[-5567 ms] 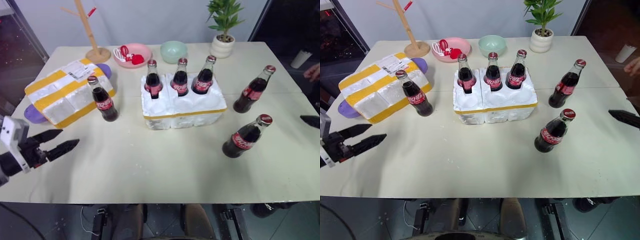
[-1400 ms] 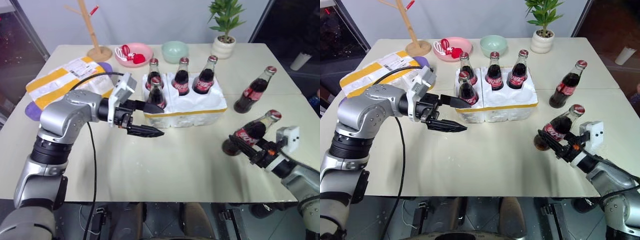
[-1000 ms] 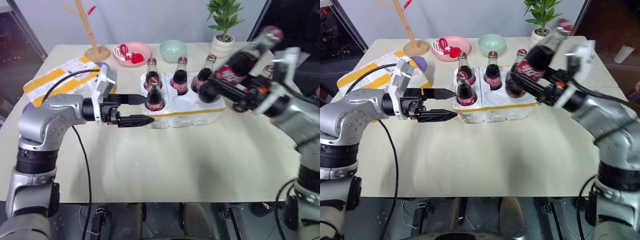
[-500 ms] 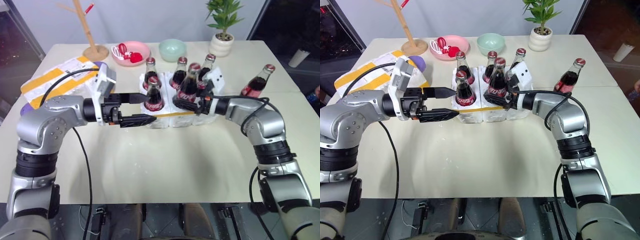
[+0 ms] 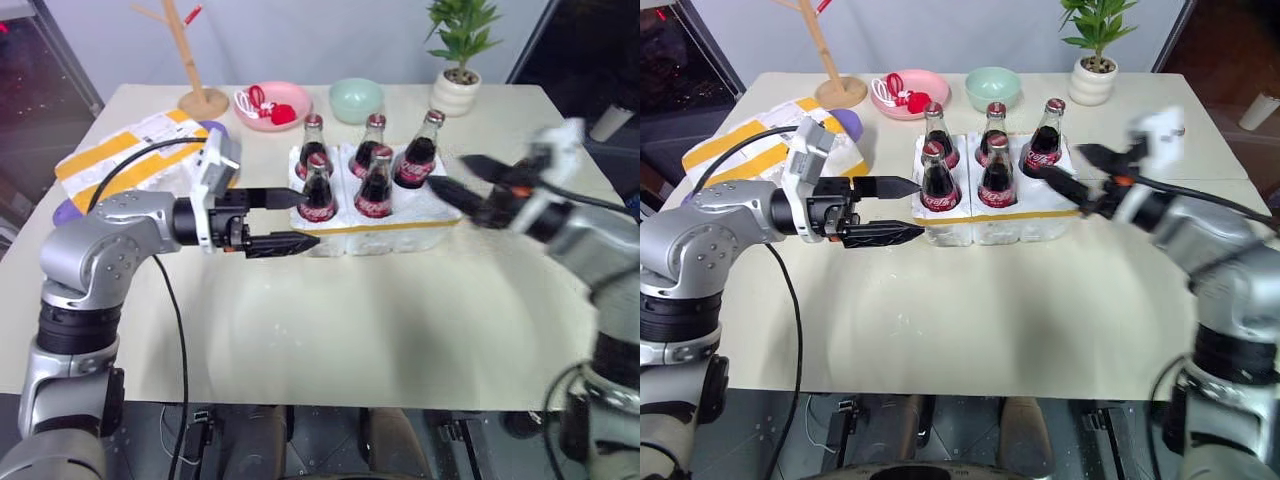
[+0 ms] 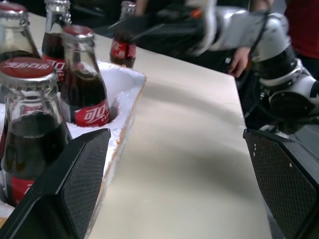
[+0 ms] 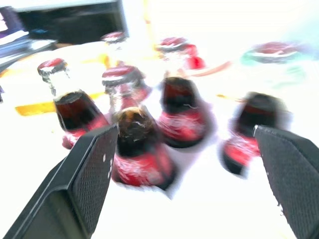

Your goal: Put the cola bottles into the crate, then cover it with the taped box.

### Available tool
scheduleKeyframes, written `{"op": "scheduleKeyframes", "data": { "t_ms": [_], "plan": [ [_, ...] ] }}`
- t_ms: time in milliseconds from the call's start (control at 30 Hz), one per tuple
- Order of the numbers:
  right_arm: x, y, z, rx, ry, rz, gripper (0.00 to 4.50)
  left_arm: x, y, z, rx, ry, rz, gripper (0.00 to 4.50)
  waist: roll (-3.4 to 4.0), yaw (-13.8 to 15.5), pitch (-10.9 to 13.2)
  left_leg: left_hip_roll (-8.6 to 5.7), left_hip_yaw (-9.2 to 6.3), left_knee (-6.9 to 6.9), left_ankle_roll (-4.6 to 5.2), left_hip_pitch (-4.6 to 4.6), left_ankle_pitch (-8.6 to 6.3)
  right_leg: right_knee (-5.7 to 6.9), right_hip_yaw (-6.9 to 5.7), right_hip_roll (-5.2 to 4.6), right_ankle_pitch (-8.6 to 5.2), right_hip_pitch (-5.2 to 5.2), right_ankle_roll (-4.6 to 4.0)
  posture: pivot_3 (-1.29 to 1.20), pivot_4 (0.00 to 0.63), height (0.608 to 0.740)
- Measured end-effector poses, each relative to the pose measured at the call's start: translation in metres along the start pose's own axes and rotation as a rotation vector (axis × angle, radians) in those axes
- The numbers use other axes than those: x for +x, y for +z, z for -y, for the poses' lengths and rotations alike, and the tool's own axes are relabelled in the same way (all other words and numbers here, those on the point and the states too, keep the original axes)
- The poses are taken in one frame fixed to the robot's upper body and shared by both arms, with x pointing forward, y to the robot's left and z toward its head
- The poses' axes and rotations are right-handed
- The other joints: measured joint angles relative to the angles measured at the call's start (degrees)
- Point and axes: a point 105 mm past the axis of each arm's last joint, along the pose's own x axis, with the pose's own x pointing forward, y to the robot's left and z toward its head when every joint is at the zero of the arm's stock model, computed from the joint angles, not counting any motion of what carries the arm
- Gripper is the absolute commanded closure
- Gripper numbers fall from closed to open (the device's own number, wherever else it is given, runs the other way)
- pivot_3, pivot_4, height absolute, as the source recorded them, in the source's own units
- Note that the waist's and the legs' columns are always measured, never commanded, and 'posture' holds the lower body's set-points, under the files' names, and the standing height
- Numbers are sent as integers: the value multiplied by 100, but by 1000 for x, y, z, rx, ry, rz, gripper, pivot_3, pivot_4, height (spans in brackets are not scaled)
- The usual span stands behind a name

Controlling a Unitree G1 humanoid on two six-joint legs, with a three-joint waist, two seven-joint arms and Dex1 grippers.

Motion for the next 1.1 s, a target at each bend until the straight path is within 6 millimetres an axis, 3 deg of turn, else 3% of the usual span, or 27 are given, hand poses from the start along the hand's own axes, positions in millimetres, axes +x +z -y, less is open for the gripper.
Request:
{"op": "scheduleKeyframes", "data": {
  "t_ms": [100, 233, 633, 967, 1033, 1100],
  "plan": [
    [-25, -24, 27, 40, -179, -75, 82, 4, 4, 3, 2, -26, 17, 0, 2, -94, 0, 1, 17, 2, 0, 14, 0, -1, 16, 0, 0, 4, -2, 0, 150, 739],
    [-29, -32, 48, -13, -312, -90, 82, 12, 9, 6, 19, -61, 19, 0, 5, -159, -2, 6, 25, -1, 1, 40, 0, 0, 25, 4, 1, 20, -9, 0, 150, 739],
    [26, -56, 92, 64, -365, -35, 82, 13, 9, 6, 23, -67, 13, 0, 6, -223, 0, 5, 22, -9, 1, 39, 0, -3, 23, 4, 3, 22, -4, 0, 150, 739],
    [62, -71, 108, 88, -370, -45, 82, 9, 9, 5, 34, -41, -8, 0, 7, -233, 1, 5, 21, -13, 0, 39, 1, -3, 22, 5, 3, 21, -4, 0, 150, 739],
    [66, -75, 109, 97, -370, -41, 579, 9, 9, 5, 37, -37, -9, 0, 7, -228, 1, 5, 20, -13, 0, 38, 1, -5, 22, 5, 3, 21, -4, 0, 150, 739],
    [70, -77, 109, 96, -363, -39, 1358, 9, 9, 4, 38, -30, -9, 0, 7, -233, 1, 4, 21, -13, 0, 38, 1, -6, 23, 5, 3, 21, -3, 0, 150, 739]
  ]
}}
